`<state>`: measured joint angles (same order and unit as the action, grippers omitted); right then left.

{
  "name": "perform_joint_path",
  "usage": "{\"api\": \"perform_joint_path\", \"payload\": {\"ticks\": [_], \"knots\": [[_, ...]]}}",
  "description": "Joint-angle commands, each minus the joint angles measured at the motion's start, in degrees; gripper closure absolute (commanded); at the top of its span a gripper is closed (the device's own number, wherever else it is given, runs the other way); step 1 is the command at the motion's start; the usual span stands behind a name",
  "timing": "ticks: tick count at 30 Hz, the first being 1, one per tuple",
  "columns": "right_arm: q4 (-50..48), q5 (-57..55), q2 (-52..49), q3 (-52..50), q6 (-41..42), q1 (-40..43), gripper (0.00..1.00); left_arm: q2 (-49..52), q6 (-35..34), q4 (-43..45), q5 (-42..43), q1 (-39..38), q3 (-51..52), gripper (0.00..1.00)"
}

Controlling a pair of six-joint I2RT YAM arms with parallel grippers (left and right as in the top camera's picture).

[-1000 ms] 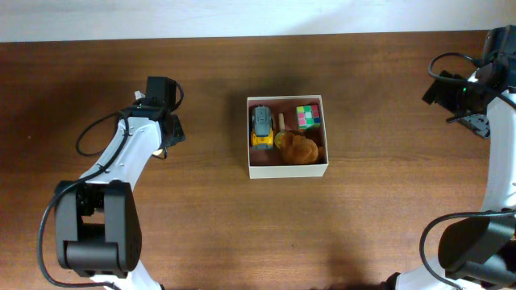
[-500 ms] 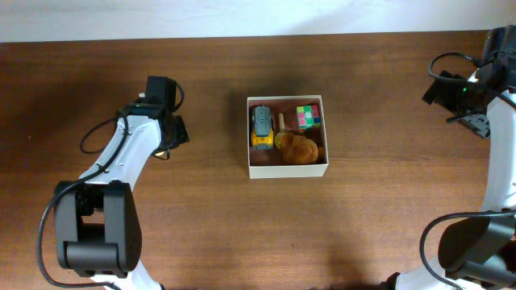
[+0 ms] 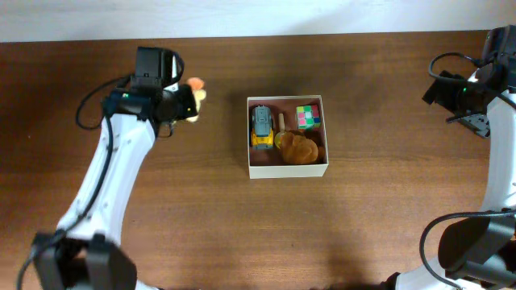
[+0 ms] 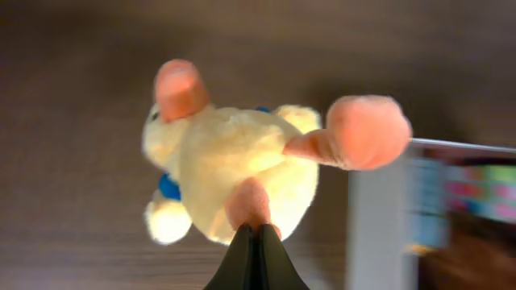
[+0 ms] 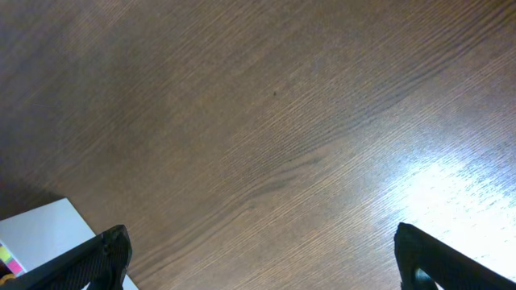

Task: Pack container
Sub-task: 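Lower the left gripper and grasp the yellow plush bunny, then carry the bunny right with the left gripper into the box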

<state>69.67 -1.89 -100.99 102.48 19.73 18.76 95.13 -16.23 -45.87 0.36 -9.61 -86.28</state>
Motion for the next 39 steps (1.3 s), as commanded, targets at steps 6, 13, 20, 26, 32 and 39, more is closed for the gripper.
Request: {"api": "perform_joint_path", "payload": {"ticks": [6,13,20,26,32,39], "knots": [[-0.02,0.09,0.13,-0.26,0.72,0.00,0.01,-7.54,1.81,-0.55,7.30,-11.10,-1.42,0.98],[-0.02,0.09,0.13,-0.26,0.72,0.00,0.01,-5.60,4.92,-1.81,7.34,-21.86,-1.18,0.98],[0.00,0.09,0.13,-0.26,0.72,0.00,0.02,0.87,9.92,-3.32,4.15,-26.88,-1.14,0.98],[-0.02,0.09,0.13,-0.26,0.72,0.00,0.01,6.08,9.90,-3.39,3.74,-26.45,-1.14,0.98],[-0.02,0.09,0.13,-0.26,0.72,0.00,0.01,10.67,9.86,-4.59,3.91,-26.62,-1.14,0.98],[-0.02,0.09,0.13,-0.26,0.72,0.00,0.01,13.22,9.86,-3.87,3.72,-26.60,-1.20,0.00]]}}
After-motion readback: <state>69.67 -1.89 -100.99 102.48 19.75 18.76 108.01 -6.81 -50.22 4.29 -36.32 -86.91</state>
